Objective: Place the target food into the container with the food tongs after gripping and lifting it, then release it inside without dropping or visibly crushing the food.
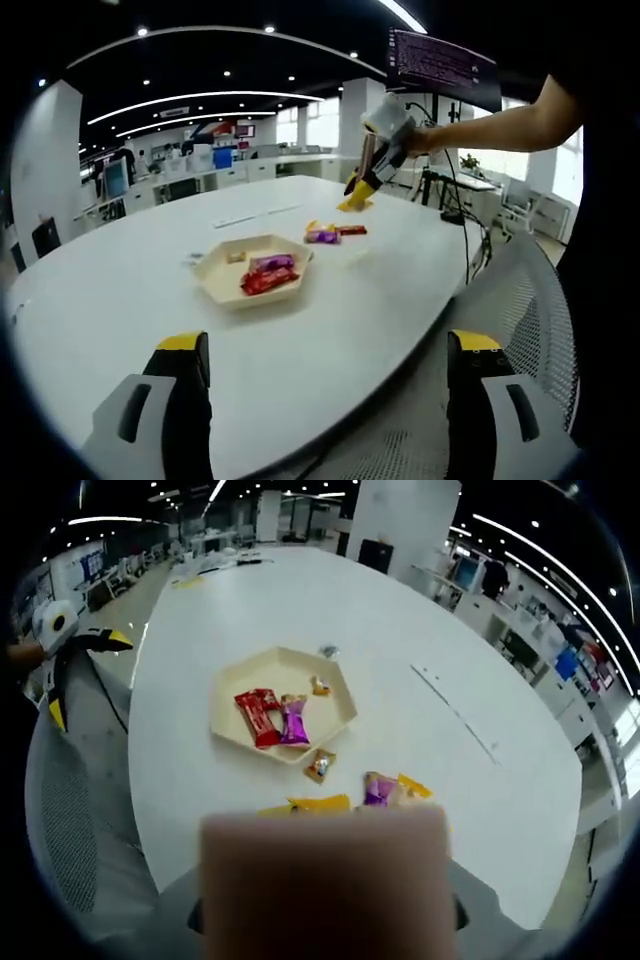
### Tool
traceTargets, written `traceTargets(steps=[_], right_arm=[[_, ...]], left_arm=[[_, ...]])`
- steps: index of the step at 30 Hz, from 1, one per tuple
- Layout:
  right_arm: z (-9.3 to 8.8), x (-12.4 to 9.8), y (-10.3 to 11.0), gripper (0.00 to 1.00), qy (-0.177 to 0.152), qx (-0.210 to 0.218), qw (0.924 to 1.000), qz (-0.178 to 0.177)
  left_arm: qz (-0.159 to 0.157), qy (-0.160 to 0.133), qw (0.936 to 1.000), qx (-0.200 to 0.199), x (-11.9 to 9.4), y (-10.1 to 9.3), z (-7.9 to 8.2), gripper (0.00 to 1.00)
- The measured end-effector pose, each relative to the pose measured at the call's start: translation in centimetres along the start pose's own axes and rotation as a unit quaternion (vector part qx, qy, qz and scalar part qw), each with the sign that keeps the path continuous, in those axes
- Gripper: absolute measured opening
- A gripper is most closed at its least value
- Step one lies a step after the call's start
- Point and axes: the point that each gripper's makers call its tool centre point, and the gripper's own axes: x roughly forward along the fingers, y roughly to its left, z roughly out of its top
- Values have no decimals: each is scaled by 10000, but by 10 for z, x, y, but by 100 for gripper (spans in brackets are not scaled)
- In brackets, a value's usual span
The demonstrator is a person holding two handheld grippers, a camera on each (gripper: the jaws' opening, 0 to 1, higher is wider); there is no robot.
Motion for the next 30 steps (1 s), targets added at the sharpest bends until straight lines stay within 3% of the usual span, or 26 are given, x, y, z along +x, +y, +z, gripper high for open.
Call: traceTargets(steps=[9,30], right_arm=[[21,-20,-5,21,-79,-185,9997,-100],[56,-38,-3,22,-177,-343,9992,-84]], left_arm=[[-21,-16,10000,16,-1,-1,0,95],[-82,-68,9999,-31,-2,-3,2,93]])
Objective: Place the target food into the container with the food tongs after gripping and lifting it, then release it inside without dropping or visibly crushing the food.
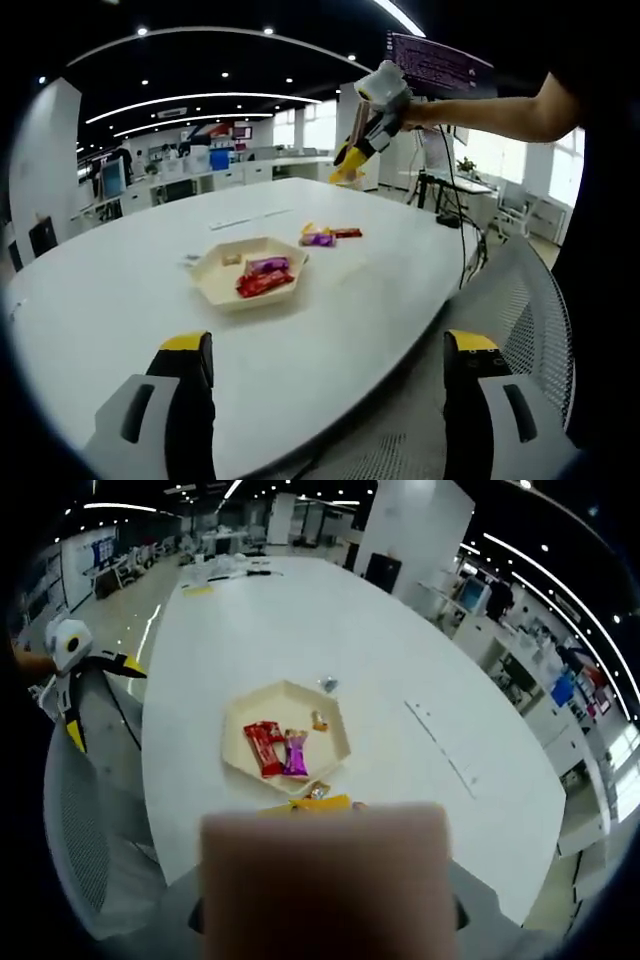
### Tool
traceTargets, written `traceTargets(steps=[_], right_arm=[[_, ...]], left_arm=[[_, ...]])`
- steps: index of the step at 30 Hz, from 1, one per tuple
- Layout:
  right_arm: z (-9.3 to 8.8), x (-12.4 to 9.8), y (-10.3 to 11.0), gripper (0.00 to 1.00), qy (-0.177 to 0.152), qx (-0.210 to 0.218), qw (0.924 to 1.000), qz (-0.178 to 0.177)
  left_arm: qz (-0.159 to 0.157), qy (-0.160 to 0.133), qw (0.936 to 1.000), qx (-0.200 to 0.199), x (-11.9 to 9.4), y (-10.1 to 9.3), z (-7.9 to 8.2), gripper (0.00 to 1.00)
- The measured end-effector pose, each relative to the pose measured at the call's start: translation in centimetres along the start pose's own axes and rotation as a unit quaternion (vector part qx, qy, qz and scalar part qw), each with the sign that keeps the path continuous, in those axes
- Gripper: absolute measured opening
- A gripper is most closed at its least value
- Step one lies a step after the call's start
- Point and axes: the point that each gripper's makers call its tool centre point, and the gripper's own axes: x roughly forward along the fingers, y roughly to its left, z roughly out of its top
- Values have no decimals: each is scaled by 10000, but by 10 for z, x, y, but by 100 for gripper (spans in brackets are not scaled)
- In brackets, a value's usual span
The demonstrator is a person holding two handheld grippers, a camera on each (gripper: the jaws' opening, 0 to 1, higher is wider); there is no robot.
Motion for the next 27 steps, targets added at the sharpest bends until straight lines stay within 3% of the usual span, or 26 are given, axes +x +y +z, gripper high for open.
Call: traceTargets(steps=[17,27], right_arm=[[53,2,-7,22,-211,-331,9992,36],[84,16,1,22,-338,-513,9979,182]], left_arm=[[110,-190,9998,-9,-4,3,5,99],[211,-168,9996,-51,-9,9,0,99]])
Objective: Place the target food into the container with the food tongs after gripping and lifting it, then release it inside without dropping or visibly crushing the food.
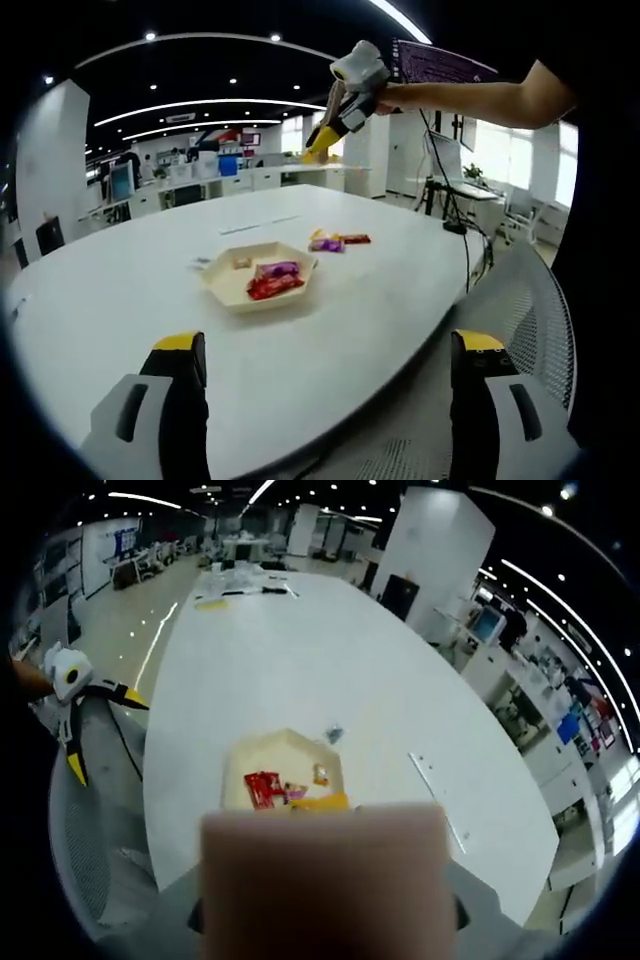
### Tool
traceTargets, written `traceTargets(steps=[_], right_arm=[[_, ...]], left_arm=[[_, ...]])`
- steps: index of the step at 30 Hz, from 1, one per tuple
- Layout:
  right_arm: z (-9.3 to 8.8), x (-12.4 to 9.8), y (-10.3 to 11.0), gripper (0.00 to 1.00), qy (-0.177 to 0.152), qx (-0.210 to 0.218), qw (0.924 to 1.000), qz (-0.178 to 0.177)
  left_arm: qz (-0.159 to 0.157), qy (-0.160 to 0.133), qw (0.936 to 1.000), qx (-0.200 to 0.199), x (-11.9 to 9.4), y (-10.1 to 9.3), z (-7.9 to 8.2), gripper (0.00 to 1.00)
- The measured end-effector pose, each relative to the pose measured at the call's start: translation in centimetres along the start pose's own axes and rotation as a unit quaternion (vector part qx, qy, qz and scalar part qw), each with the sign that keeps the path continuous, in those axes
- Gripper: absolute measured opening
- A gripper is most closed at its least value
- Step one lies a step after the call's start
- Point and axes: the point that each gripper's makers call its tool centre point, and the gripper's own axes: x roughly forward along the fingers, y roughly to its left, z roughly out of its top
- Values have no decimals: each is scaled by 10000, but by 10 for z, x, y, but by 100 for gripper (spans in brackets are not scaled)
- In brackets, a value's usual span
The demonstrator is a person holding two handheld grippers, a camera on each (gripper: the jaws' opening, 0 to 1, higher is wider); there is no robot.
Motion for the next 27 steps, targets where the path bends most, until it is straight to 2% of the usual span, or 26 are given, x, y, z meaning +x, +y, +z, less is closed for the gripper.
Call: traceTargets(steps=[27], right_arm=[[43,48,17,22,-139,-357,9984,422]], left_arm=[[232,18,9996,-149,-6,10,-7,99]])
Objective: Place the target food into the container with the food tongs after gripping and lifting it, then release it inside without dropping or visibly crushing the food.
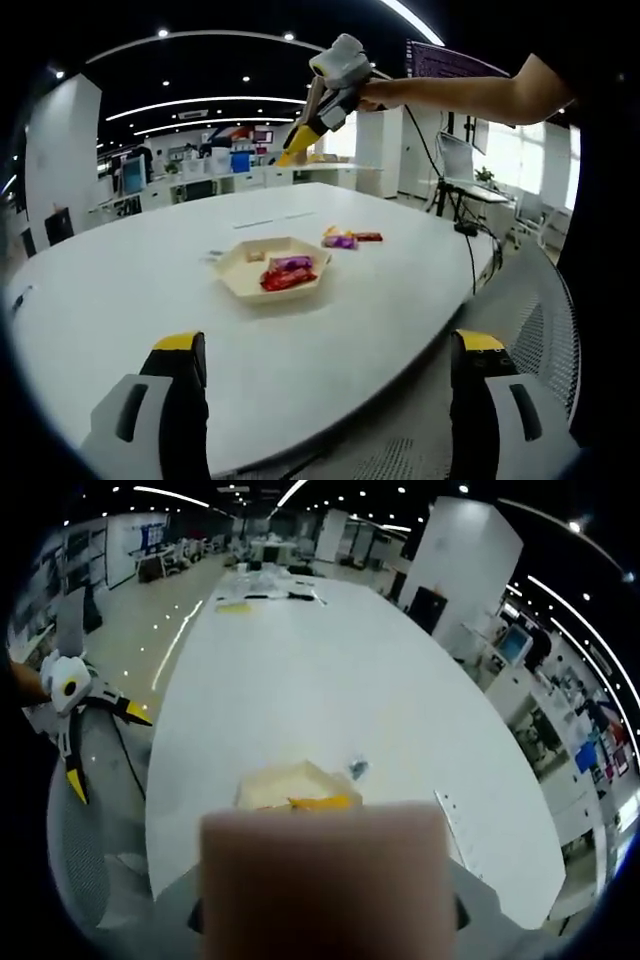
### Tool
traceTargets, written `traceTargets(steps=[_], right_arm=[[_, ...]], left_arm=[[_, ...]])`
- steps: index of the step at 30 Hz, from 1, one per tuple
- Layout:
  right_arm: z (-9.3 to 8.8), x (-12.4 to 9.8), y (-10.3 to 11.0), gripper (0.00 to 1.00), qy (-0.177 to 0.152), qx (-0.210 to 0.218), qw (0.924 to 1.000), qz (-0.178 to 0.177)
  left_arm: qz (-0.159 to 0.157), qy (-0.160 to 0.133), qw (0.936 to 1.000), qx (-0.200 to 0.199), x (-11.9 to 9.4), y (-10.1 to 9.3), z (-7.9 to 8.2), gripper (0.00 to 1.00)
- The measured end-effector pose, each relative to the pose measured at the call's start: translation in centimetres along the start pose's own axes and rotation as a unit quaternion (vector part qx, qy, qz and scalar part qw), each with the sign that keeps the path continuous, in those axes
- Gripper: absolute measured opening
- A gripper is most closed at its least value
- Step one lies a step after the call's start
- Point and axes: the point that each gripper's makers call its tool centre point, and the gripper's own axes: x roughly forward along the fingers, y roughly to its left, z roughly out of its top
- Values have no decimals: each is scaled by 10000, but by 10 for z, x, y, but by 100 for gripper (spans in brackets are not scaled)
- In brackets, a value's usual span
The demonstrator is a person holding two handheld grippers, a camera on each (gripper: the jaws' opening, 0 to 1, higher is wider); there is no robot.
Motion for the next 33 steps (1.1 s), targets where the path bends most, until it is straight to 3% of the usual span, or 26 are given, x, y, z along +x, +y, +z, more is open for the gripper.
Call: traceTargets(steps=[16,33], right_arm=[[16,12,1,25,-175,-159,9997,56],[-1,5,-5,25,-128,47,9999,-17]], left_arm=[[26,38,10000,-65,2,3,-5,99],[-17,75,10000,-56,4,2,-6,99]])
